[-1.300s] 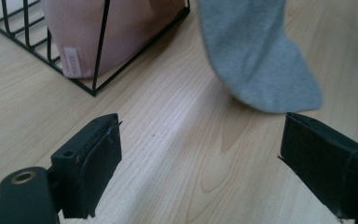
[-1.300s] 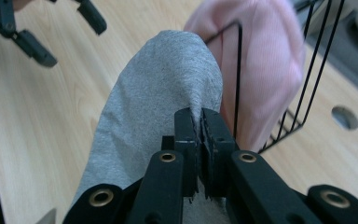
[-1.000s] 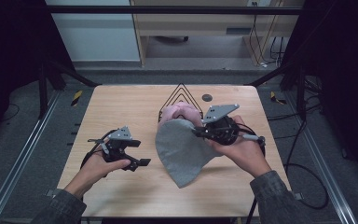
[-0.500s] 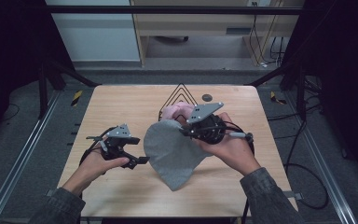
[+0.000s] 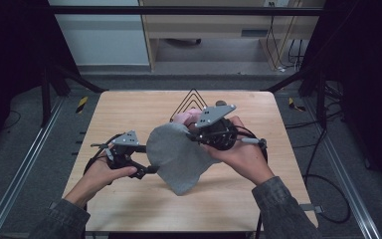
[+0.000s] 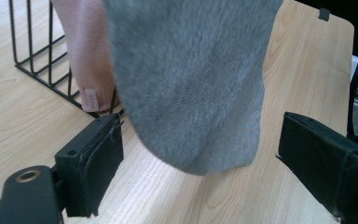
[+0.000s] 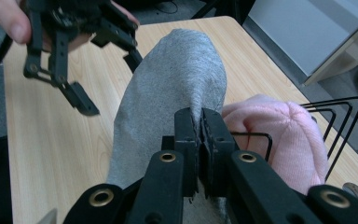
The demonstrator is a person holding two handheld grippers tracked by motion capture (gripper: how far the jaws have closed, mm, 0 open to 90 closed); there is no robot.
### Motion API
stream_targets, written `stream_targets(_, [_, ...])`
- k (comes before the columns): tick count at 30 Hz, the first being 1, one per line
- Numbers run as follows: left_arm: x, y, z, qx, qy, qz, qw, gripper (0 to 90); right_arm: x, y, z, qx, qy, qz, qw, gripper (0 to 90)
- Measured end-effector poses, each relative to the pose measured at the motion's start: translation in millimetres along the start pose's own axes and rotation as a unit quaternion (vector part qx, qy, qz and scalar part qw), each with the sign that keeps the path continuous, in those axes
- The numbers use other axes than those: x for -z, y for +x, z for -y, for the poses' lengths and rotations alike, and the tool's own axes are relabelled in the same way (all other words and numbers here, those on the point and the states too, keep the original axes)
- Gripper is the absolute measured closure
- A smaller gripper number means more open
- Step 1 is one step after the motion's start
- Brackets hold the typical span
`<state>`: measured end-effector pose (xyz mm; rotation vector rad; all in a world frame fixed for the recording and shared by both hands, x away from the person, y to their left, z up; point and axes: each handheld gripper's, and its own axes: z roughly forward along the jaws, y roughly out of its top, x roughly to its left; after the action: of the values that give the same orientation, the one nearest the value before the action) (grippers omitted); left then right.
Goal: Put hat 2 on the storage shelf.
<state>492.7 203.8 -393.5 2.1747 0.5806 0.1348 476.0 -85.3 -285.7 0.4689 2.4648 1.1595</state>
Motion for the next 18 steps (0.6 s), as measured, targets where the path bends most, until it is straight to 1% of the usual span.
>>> stream_targets(1, [-1.8, -0.4, -0.7, -0.002, 0.000, 0.002, 1.0000, 15.7, 0.9, 0.0, -0.8, -0.001, -0.002, -0.001, 1.0000, 86.4])
stream_targets(2, [-3.2, -1.0, -1.5, -0.003, -0.002, -0.001, 1.0000, 17.6, 1.7, -0.3, -1.5, -0.002, -0.003, -0.001, 1.0000, 86.4])
stream_targets(3, [-4.9, -1.3, -2.2, -0.003, -0.003, 0.003, 1.0000, 23.2, 2.5, -0.6, -1.9, -0.002, -0.004, -0.001, 1.0000, 86.4])
stream_targets(4, [-6.8, -1.5, -2.8, -0.005, -0.002, 0.002, 1.0000, 27.4, 3.3, -0.9, -2.2, -0.003, -0.004, 0.000, 1.0000, 86.4])
stream_targets(5, [-8.5, -1.1, -3.4, -0.005, -0.001, -0.001, 1.0000, 30.0, 3.9, -1.4, -2.2, -0.003, -0.005, 0.000, 1.0000, 86.3])
stream_targets(8, [-13.0, 1.4, -4.4, -0.001, 0.003, -0.004, 1.0000, 48.3, 4.7, -3.4, -0.6, -0.007, -0.005, 0.002, 1.0000, 86.3])
stream_targets(9, [-14.2, 1.5, -5.0, -0.001, 0.002, -0.005, 1.0000, 56.0, 4.8, -3.9, 0.5, -0.008, -0.005, 0.002, 1.0000, 86.3])
stream_targets(11, [-15.7, 1.4, -6.6, -0.004, 0.002, -0.002, 1.0000, 68.5, 4.8, -4.9, 3.6, -0.012, -0.004, 0.003, 0.9999, 86.3])
stream_targets(12, [-16.0, 1.0, -7.7, -0.006, 0.001, 0.003, 1.0000, 74.2, 4.8, -5.6, 5.5, -0.015, -0.004, 0.004, 0.9999, 86.3])
stream_targets(13, [-16.3, 0.2, -9.0, -0.007, 0.002, 0.005, 1.0000, 78.4, 5.1, -6.2, 7.6, -0.017, -0.004, 0.005, 0.9998, 86.3])
stream_targets(15, [-15.8, -1.6, -12.5, -0.010, 0.008, 0.006, 0.9999, 84.5, 5.9, -7.8, 11.9, -0.023, -0.002, 0.007, 0.9997, 86.3])
stream_targets(18, [-12.1, -3.9, -19.3, -0.017, 0.018, 0.005, 0.9997, 86.9, 8.7, -10.6, 18.5, -0.031, -0.001, 0.010, 0.9995, 86.3])
